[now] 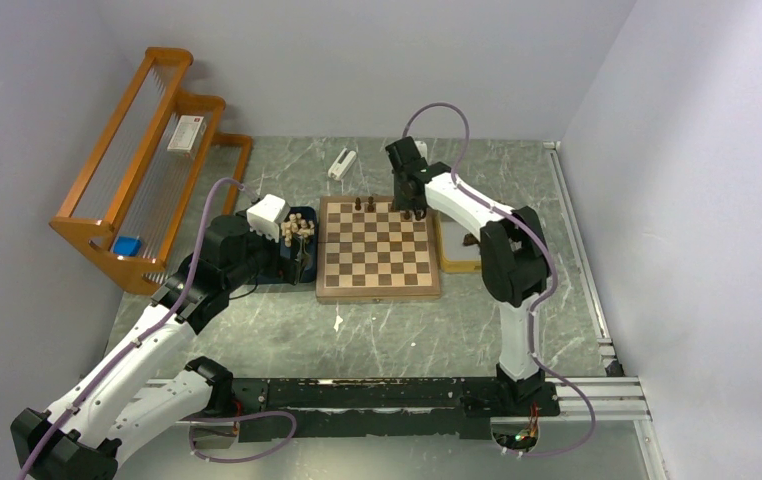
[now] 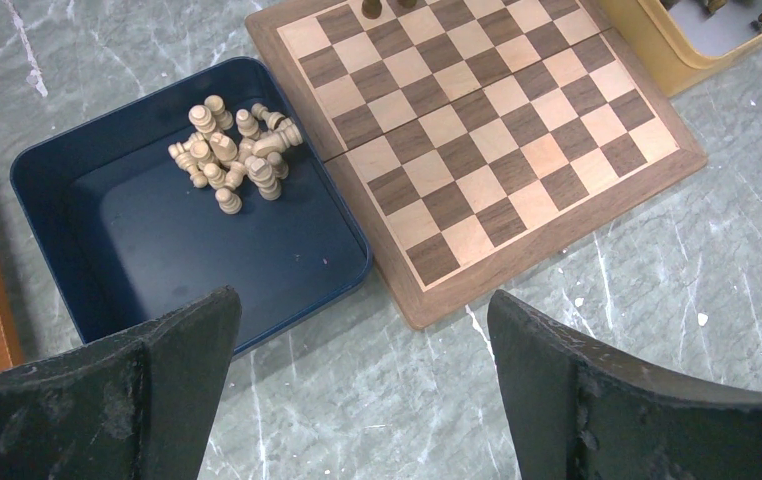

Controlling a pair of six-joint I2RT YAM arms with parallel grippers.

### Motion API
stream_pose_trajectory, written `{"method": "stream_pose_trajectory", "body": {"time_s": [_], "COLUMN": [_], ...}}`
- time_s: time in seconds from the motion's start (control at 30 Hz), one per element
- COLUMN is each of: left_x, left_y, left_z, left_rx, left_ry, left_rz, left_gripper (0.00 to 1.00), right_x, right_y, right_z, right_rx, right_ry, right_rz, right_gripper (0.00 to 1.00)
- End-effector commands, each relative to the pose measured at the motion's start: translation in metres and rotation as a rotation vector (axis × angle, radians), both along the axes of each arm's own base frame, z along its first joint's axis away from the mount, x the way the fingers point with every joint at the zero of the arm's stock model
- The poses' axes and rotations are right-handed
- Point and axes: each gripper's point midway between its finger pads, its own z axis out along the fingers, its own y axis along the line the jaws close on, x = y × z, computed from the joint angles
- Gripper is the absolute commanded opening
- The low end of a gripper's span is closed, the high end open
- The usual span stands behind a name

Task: Set up the chess pieces on the board
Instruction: Place the chess piece on the chessboard, then pick up the chess piece from the storage box.

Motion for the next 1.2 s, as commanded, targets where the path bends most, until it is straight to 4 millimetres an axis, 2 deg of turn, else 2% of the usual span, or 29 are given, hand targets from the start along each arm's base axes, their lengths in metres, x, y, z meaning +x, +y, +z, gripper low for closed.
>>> {"method": "stream_pose_trajectory", "body": {"time_s": [0.0,0.13,0.23,0.43,0.53,0.67,0.83,0.93,1.17], "left_x": [0.004,0.004,0.004,0.004,0.005,0.004,0.004,0.004,0.003], "left_y": [-0.004,-0.005,-0.004,-0.004,-0.004,-0.005,-0.005,-0.004,-0.005], "left_z": [0.008,0.006,0.006,0.005,0.005,0.005,0.006,0.006,0.007], "left_rx": [-0.015,-0.011,-0.009,-0.008,-0.008,-0.012,-0.012,-0.013,-0.014], "left_ry": [-0.035,-0.027,-0.027,-0.025,-0.024,-0.025,-0.026,-0.029,-0.030], "left_rz": [-0.008,-0.014,-0.010,-0.006,-0.007,-0.013,-0.013,-0.011,-0.015], "left_gripper": [0.98,0.98,0.98,0.98,0.98,0.98,0.98,0.98,0.98], "right_x": [0.008,0.007,0.004,-0.008,-0.015,-0.025,-0.037,-0.044,-0.048], "right_y": [-0.007,-0.014,-0.030,-0.080,-0.112,-0.158,-0.196,-0.210,-0.219], "right_z": [0.044,0.063,0.073,0.079,0.070,0.049,0.028,0.014,-0.006], "right_rx": [0.042,0.042,0.024,-0.015,-0.027,-0.081,-0.121,-0.127,-0.095], "right_ry": [-0.104,-0.144,-0.167,-0.183,-0.167,-0.119,-0.077,-0.037,0.006], "right_rz": [-0.009,-0.004,-0.019,-0.090,-0.141,-0.225,-0.295,-0.321,-0.328], "right_gripper": [0.33,0.33,0.33,0.33,0.32,0.32,0.34,0.36,0.37]}}
